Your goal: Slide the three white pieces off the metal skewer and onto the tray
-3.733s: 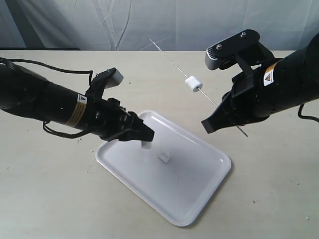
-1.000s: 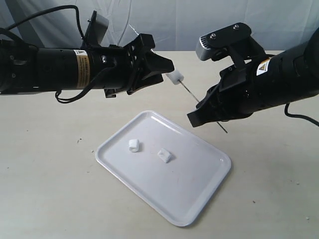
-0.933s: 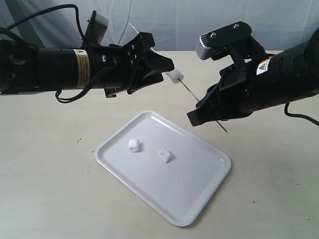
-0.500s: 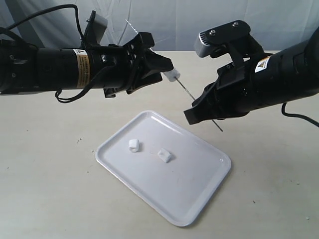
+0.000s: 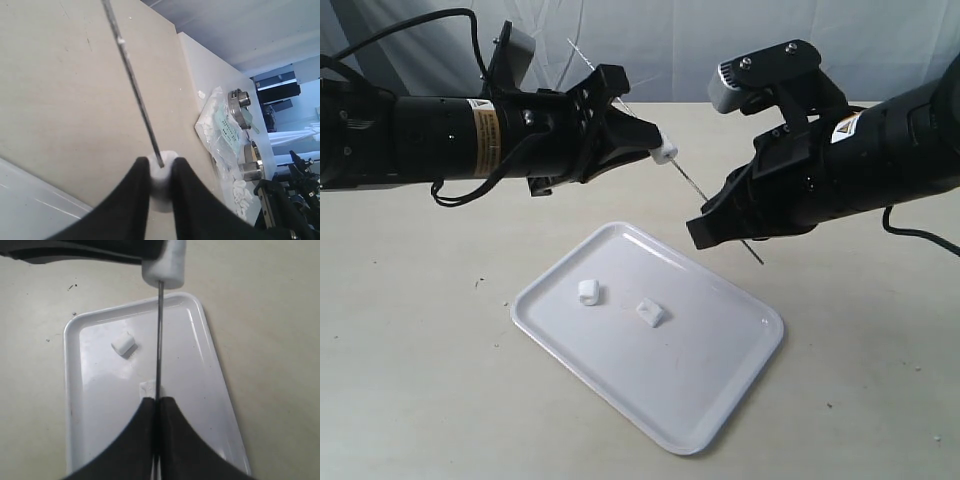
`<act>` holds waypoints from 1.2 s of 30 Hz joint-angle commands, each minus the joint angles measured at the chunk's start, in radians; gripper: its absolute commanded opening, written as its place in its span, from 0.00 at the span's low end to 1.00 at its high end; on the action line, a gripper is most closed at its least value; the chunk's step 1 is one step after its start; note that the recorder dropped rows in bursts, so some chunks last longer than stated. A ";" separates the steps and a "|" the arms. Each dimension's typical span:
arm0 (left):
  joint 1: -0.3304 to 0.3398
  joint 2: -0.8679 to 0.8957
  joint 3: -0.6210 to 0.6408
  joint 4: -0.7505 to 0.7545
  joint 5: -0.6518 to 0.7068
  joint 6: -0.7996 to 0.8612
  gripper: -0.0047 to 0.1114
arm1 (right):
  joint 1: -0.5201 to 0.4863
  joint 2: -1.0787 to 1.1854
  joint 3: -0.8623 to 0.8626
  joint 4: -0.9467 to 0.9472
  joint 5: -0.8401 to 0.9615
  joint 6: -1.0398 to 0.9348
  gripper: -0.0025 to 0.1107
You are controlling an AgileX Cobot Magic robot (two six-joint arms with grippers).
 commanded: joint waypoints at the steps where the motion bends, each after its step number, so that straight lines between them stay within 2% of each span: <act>1: -0.005 -0.006 -0.006 -0.013 0.004 0.010 0.16 | -0.002 0.002 -0.003 0.003 -0.008 -0.008 0.02; 3: -0.005 -0.006 -0.006 -0.013 0.007 0.029 0.13 | -0.002 0.002 -0.003 0.003 -0.004 -0.008 0.02; 5: -0.005 -0.006 -0.006 -0.026 0.011 0.049 0.04 | -0.002 0.002 -0.003 0.003 -0.001 -0.008 0.02; 19: -0.003 -0.006 -0.006 -0.124 0.070 0.117 0.04 | -0.002 0.002 -0.003 0.003 0.019 -0.008 0.02; 28: -0.003 -0.006 -0.006 -0.279 0.081 0.238 0.04 | -0.002 0.002 -0.003 0.003 0.031 -0.008 0.02; 36: 0.003 -0.006 -0.013 -0.292 0.130 0.270 0.04 | -0.002 0.002 -0.003 0.003 0.040 -0.008 0.02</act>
